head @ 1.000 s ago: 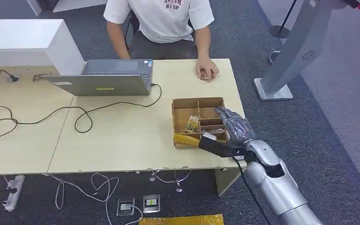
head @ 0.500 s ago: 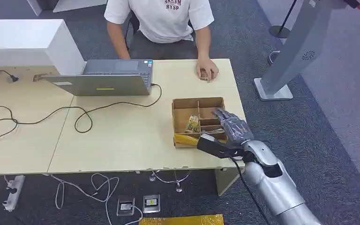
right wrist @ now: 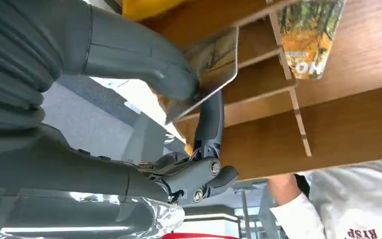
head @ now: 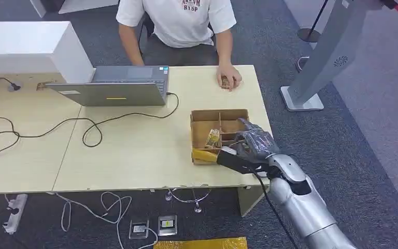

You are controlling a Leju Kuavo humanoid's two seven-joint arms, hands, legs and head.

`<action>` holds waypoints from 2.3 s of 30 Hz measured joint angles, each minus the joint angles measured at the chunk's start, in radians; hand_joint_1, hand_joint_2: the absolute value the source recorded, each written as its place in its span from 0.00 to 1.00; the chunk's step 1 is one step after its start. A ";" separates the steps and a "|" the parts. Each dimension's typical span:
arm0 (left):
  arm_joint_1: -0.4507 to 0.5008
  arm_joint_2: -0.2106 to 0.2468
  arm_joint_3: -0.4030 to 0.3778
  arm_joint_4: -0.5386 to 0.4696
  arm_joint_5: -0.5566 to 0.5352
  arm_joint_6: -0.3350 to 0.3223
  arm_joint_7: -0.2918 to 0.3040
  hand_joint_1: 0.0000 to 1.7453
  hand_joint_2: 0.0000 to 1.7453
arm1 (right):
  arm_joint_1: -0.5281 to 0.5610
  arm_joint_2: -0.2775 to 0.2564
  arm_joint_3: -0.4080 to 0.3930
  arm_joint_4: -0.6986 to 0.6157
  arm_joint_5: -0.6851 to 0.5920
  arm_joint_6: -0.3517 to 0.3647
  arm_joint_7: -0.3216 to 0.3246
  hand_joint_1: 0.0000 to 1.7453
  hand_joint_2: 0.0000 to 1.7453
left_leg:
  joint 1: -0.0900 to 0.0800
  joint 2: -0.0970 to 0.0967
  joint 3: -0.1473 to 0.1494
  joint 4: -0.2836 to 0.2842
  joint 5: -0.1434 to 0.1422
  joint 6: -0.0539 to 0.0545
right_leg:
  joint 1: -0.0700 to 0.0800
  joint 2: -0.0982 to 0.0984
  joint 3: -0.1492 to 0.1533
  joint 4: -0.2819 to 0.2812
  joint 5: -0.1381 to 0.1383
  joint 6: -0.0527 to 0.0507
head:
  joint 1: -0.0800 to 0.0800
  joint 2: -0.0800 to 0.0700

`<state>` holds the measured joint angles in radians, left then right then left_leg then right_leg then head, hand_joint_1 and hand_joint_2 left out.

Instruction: Pass the card to the sensor for recognition and then transmit it.

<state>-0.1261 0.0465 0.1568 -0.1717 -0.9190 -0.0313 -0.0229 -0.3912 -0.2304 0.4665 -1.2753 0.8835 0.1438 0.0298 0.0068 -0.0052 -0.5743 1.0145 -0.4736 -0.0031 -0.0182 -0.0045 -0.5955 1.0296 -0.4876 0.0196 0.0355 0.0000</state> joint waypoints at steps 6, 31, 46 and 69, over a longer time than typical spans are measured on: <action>-0.001 0.000 0.000 0.000 -0.001 0.000 0.000 0.00 0.00 | -0.006 0.001 0.000 0.006 -0.008 0.003 -0.001 1.00 1.00 | 0.000 0.000 0.000 0.000 0.000 0.000 | 0.000 0.000 0.000 0.000 0.000 0.000 | 0.000 0.000; -0.003 0.001 0.000 0.000 -0.014 -0.002 -0.004 0.00 0.00 | -0.062 0.008 -0.017 0.023 -0.013 -0.029 -0.013 1.00 1.00 | 0.000 0.000 0.000 0.000 0.000 0.000 | 0.000 0.000 0.000 0.000 0.000 0.000 | 0.000 0.000; -0.002 -0.006 -0.001 0.000 -0.033 -0.002 -0.011 0.00 0.00 | -0.149 0.000 -0.125 0.018 0.012 0.002 -0.027 1.00 1.00 | 0.000 0.000 0.000 0.000 0.000 0.000 | 0.000 0.000 0.000 0.000 0.000 0.000 | 0.000 0.000; -0.025 -0.006 -0.037 0.000 -0.090 -0.040 -0.048 0.00 0.00 | -0.651 0.026 -0.146 0.419 0.113 -0.140 -0.217 1.00 1.00 | 0.000 -0.001 -0.001 0.000 0.001 0.000 | 0.000 -0.001 -0.001 0.001 0.001 0.000 | 0.000 0.000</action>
<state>-0.1516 0.0401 0.1198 -0.1717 -1.0090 -0.0717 -0.0710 -1.0424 -0.2041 0.3200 -0.8562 0.9960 0.0042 -0.1873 0.0069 -0.0063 -0.5757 1.0147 -0.4727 -0.0031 -0.0181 -0.0052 -0.5960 1.0303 -0.4869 0.0197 0.0355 0.0000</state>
